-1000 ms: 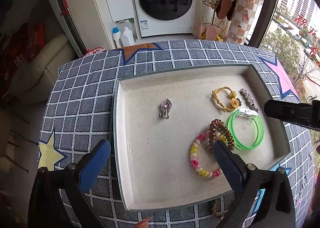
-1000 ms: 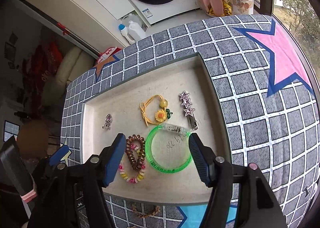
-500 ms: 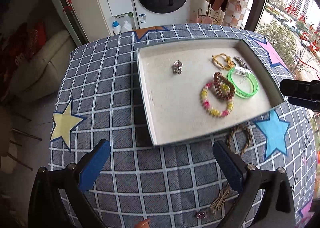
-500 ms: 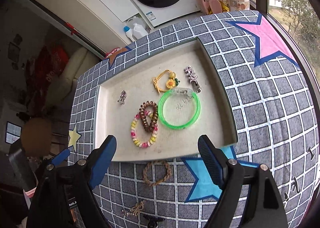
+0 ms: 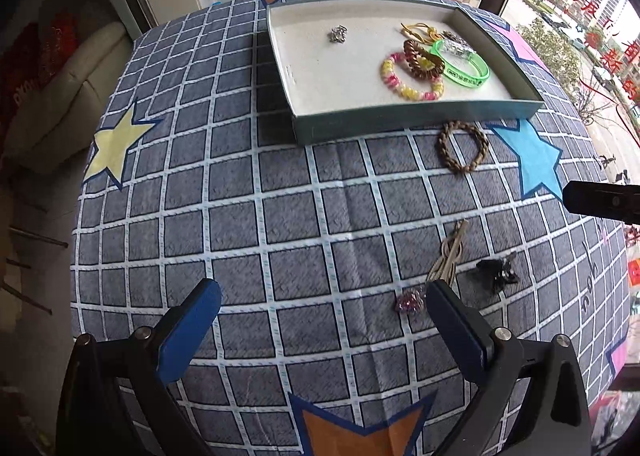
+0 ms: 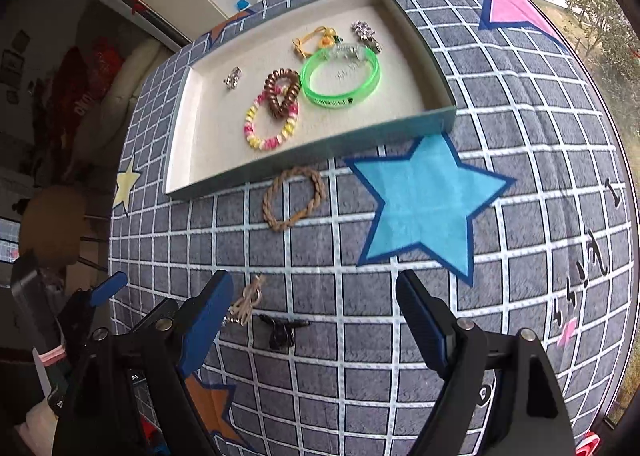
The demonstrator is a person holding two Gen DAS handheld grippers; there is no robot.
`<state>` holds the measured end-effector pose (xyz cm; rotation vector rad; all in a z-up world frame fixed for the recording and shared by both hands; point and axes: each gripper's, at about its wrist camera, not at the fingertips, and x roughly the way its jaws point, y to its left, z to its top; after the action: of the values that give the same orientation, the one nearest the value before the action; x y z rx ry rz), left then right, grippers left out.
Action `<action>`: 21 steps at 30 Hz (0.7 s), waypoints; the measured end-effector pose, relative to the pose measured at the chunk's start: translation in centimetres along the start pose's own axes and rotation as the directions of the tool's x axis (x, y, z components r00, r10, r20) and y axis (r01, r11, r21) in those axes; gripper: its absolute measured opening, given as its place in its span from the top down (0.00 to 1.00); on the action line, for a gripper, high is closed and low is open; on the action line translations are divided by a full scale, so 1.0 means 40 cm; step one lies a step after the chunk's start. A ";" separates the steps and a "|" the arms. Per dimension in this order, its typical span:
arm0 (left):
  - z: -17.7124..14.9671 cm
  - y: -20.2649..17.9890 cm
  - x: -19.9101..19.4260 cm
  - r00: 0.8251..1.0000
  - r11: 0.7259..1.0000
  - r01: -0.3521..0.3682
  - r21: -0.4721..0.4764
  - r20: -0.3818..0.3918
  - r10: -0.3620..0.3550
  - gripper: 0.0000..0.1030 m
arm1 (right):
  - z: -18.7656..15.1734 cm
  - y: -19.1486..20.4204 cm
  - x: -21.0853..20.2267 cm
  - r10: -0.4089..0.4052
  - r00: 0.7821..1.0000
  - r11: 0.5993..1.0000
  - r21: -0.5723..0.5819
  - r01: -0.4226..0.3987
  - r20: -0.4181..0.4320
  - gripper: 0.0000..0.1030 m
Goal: Organize jewelry
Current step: 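Move both open tools back toward the remaining jewelry on the cloth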
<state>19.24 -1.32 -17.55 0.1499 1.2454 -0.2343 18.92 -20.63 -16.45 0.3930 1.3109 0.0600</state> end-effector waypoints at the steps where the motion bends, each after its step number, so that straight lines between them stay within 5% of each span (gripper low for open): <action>1: -0.009 -0.005 0.003 1.000 1.000 0.002 0.008 -0.005 -0.002 0.00 | -0.013 0.000 0.005 -0.001 1.000 1.000 0.001 0.001 -0.011 0.17; 21: -0.033 -0.063 0.076 0.999 0.997 -0.004 0.074 -0.045 0.007 0.00 | -0.056 0.005 0.063 -0.084 0.994 0.996 -0.029 0.082 -0.065 0.17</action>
<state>18.29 -3.73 -20.83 0.2233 1.2816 -0.2738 17.52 -19.22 -19.17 0.3157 1.3889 0.0204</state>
